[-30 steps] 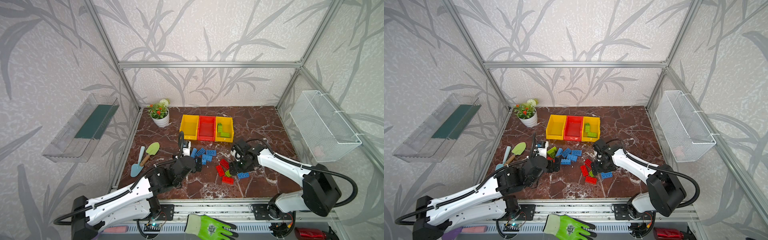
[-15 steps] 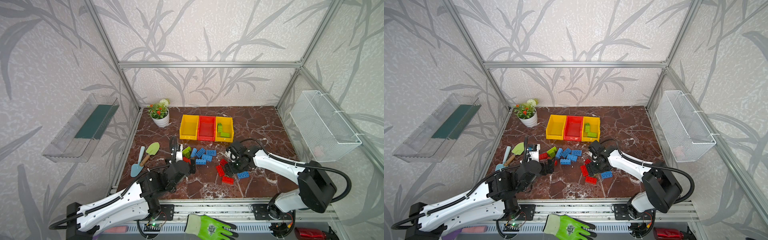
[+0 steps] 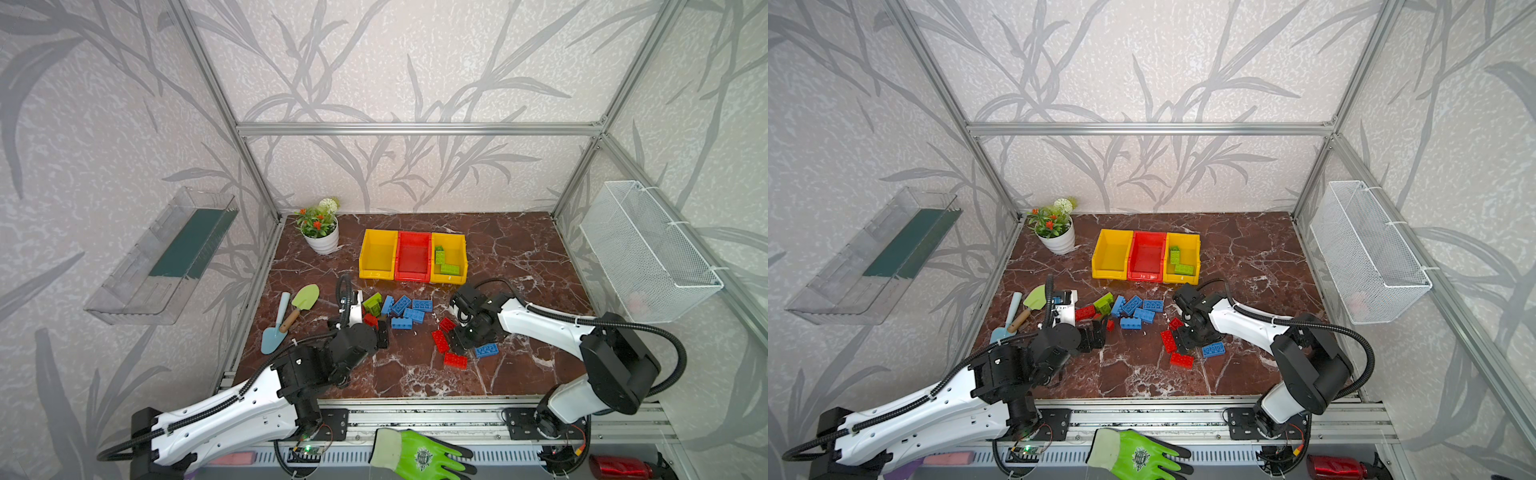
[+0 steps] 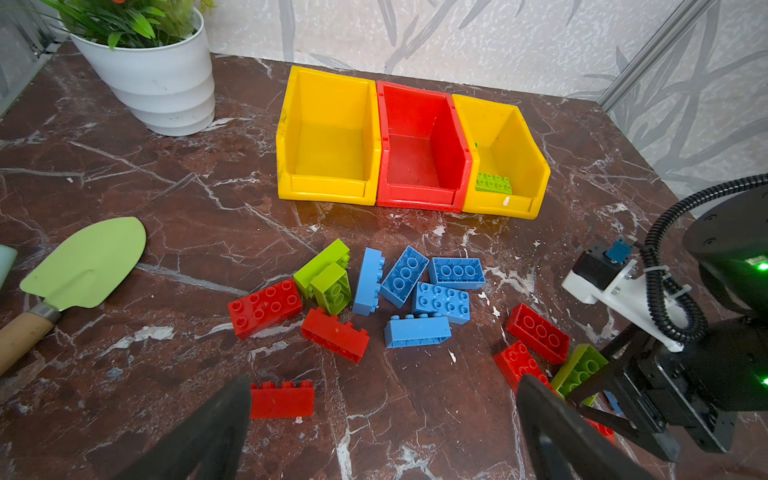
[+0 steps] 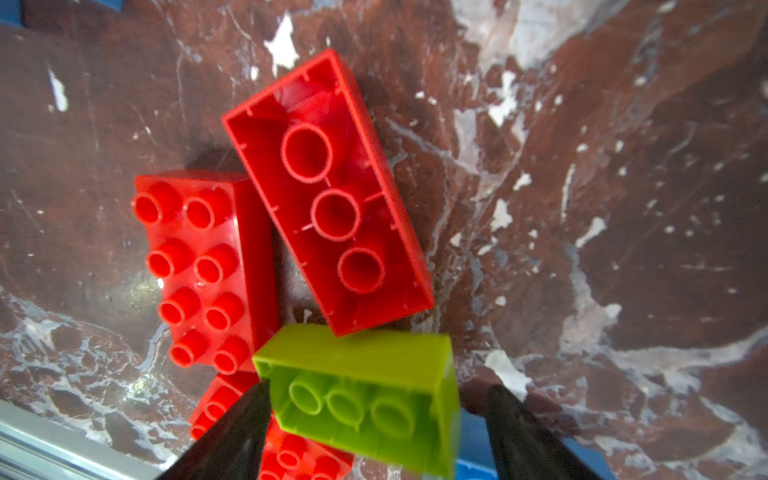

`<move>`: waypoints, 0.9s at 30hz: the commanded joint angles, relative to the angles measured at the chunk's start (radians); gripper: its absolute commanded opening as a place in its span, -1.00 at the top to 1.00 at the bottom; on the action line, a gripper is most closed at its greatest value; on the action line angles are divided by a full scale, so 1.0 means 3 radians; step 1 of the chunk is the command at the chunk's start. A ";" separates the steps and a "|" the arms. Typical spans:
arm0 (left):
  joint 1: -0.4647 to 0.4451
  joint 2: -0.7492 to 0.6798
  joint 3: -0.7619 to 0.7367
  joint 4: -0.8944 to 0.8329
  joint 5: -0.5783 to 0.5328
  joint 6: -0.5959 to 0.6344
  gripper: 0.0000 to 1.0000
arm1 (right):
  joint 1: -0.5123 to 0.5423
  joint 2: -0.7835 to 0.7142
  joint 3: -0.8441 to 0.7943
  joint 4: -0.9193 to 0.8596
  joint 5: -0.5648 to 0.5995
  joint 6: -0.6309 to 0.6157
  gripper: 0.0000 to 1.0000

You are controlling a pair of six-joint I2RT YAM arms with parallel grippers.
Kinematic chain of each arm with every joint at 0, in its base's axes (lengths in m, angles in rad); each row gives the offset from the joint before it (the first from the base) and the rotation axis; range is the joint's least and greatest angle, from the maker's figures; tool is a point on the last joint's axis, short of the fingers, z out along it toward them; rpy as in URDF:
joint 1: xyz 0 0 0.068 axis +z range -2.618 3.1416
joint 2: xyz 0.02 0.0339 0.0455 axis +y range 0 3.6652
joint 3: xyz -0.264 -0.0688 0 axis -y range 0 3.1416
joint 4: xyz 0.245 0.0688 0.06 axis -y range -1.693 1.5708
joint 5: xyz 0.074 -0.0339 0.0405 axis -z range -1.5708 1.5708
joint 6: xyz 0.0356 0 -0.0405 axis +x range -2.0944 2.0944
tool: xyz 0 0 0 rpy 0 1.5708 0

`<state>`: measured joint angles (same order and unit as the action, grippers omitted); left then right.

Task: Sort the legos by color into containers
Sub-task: 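Grasp a lime-green brick beside red bricks with the right gripper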

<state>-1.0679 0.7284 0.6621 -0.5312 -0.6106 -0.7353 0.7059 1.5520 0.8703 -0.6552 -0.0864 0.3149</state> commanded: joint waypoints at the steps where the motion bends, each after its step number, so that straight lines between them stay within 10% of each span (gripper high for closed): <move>1: -0.0018 -0.0046 -0.0048 -0.0101 -0.0155 -0.0087 -0.98 | 0.0060 0.0118 0.0054 -0.0017 0.0080 -0.0037 -0.59; 11: -0.0016 -0.0074 -0.0058 -0.0152 -0.0173 -0.0116 -0.98 | 0.0091 0.0227 0.0095 -0.0030 0.0210 0.0007 -0.36; 27: -0.0018 0.0033 -0.0059 -0.0032 -0.0218 -0.0078 -0.99 | 0.0092 -0.0058 0.0403 -0.0356 0.0359 0.0029 0.59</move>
<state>-1.0679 0.7322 0.6518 -0.5507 -0.6319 -0.7444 0.7277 1.5803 0.9375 -0.7025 -0.0006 0.3210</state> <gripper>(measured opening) 0.991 0.256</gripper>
